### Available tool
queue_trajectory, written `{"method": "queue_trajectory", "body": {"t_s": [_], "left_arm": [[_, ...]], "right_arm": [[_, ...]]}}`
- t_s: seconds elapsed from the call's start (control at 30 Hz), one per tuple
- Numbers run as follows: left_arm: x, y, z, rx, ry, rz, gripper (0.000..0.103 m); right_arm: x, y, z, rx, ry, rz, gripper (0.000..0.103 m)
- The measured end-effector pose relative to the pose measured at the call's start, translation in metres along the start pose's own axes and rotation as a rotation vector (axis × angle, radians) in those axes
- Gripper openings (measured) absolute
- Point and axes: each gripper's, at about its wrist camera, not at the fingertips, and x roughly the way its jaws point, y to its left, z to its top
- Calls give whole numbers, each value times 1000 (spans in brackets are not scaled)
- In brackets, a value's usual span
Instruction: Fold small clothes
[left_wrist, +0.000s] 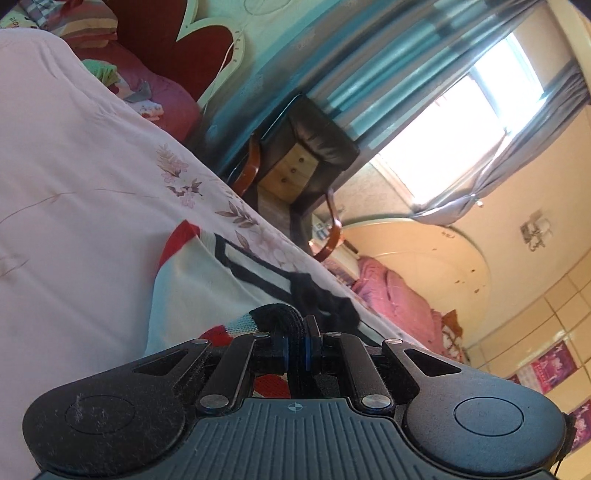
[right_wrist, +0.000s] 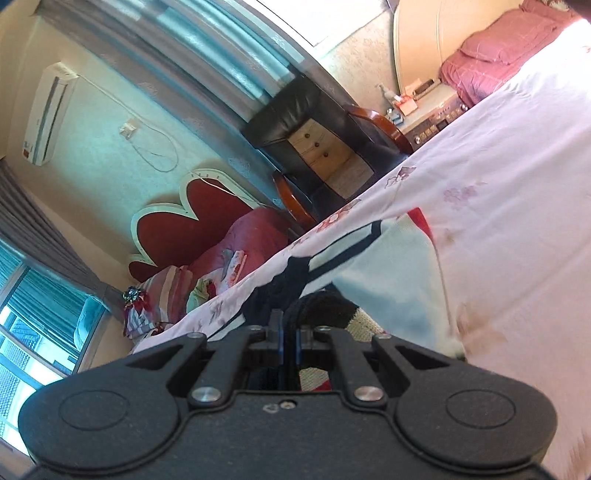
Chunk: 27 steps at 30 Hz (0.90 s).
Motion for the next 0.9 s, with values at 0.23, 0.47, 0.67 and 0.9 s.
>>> {"method": "queue_trajectory", "body": {"t_s": [0.23,0.47,0.67,0.9], "left_arm": [[94,27,18,-25,92,76,8],[115,37,12,-37,-19,0,50],[115,12,24,194,-64,102,72],[145,-18,23,492,126,289,54]], "right_arm": [[105,-47,32,74,90,-34,6],[149,-64,36,13,23,7,40],[136,-60,41,-55,-66,23,52],[165,-23,40,-388,96,-183,42]]}}
